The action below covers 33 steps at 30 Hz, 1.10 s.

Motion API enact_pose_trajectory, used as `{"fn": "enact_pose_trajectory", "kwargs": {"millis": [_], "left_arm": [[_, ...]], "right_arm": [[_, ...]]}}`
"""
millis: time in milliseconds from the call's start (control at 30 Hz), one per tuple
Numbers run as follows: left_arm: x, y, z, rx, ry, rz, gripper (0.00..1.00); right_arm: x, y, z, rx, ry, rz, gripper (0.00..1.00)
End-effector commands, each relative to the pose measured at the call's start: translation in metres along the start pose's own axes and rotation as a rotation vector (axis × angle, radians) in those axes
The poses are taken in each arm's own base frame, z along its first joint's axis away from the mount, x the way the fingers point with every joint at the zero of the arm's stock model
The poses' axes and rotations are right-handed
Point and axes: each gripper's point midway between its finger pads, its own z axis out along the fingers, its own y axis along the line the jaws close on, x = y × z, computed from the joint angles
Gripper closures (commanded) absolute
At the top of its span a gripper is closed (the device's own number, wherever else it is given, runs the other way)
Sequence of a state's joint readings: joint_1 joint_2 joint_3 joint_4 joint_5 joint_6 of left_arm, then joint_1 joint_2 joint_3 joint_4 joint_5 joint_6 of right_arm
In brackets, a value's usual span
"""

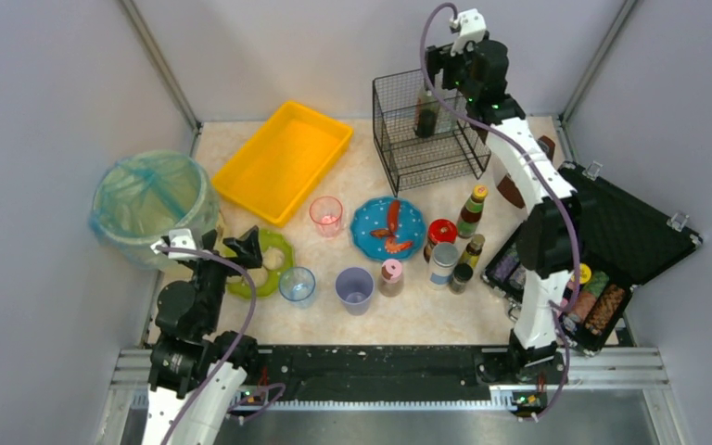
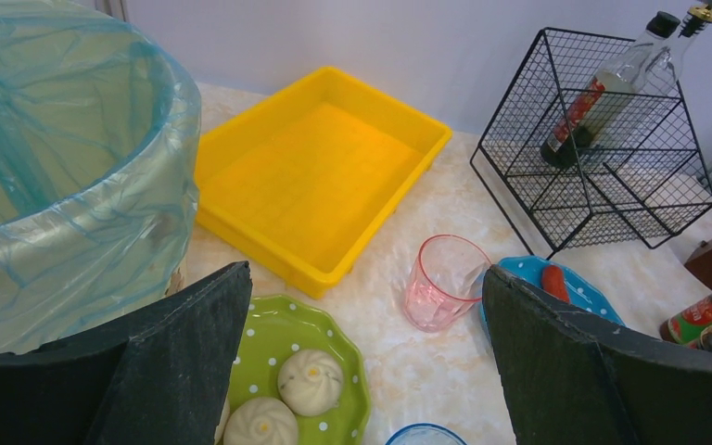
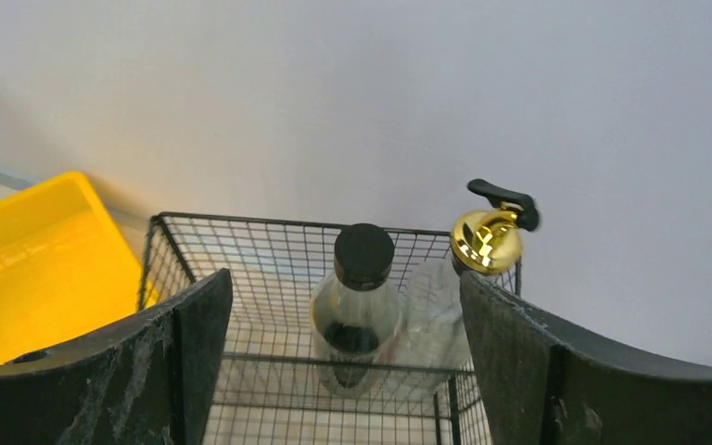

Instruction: Clear the kitchen counter

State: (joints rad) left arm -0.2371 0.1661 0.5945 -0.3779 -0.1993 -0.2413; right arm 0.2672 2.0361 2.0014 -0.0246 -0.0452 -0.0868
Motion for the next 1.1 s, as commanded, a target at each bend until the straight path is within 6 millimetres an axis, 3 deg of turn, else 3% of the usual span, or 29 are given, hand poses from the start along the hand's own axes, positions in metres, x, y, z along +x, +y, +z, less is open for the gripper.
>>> {"fn": "enact_pose_trajectory", "kwargs": {"millis": [0,33,333,600,800,1067], "left_arm": [[-0.014,-0.001,-0.006,0.008,-0.058,-0.012,0.01],[-0.016,-0.001,-0.007,0.008,-0.064,-0.014,0.01],[-0.025,-0.002,-0.016,0.023,-0.110,-0.032,0.01],[-0.027,-0.005,-0.019,0.040,-0.119,-0.038,0.01],[-0.026,-0.007,-0.018,0.048,-0.115,-0.040,0.01],[-0.026,-0.007,-0.019,0.050,-0.115,-0.041,0.01]], "right_arm": [[-0.079,0.005,-0.063,-0.027,-0.139,0.028,0.08],[-0.084,0.004,-0.079,-0.021,-0.145,0.030,0.07],[-0.040,0.004,-0.187,0.038,-0.045,0.115,0.03],[0.025,-0.001,-0.256,0.118,0.098,0.142,0.02],[0.074,-0.003,-0.276,0.169,0.189,0.177,0.01],[0.141,0.008,-0.268,0.166,0.336,0.255,0.09]]}}
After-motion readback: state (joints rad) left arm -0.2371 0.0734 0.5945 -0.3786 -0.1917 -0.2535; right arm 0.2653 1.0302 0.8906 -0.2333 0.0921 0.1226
